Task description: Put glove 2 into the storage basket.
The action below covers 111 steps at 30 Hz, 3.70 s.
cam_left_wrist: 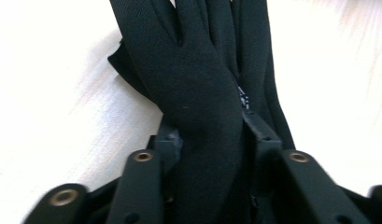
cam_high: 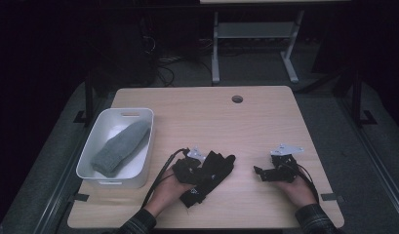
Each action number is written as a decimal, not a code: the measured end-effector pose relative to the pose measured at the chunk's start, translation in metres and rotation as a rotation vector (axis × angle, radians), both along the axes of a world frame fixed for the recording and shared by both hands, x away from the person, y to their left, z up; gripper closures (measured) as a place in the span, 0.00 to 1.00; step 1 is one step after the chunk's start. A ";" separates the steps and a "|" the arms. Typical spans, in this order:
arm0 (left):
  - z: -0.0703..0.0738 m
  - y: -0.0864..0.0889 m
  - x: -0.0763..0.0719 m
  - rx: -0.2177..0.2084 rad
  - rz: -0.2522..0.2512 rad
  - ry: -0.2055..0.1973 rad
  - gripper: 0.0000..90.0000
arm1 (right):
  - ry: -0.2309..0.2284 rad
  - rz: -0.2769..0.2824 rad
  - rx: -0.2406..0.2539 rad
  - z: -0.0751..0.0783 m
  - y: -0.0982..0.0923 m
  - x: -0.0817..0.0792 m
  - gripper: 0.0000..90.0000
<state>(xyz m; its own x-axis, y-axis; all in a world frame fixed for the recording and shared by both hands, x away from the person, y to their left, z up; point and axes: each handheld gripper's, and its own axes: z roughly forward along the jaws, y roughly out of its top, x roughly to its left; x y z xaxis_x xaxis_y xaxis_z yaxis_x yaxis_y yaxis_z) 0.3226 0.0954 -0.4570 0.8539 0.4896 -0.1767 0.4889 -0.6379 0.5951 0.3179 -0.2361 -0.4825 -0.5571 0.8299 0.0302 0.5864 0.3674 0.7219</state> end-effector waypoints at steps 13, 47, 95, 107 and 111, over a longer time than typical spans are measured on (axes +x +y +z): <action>0.038 0.022 0.003 -0.108 0.048 0.041 0.77 | 0.004 -0.002 0.003 0.000 0.000 0.000 0.15; 0.141 0.181 0.042 -0.136 0.336 -0.087 0.77 | 0.004 -0.002 0.003 0.000 0.000 0.000 0.15; 0.114 0.210 0.065 -0.109 0.416 -0.153 0.18 | 0.003 -0.009 0.002 0.000 0.000 0.000 0.15; 0.105 0.117 0.039 -0.192 0.249 -0.171 0.18 | 0.003 -0.009 0.002 0.000 0.000 0.000 0.15; 0.102 0.092 0.030 -0.204 0.212 -0.166 0.18 | 0.003 -0.009 0.002 0.000 0.000 0.000 0.14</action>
<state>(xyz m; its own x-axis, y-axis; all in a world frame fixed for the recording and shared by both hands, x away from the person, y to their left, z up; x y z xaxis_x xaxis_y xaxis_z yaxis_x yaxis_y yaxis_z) 0.3526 0.1871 -0.3548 0.7620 0.6283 -0.1567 0.4837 -0.3915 0.7828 0.3181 -0.2356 -0.4824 -0.5498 0.8346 0.0337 0.5917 0.3607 0.7209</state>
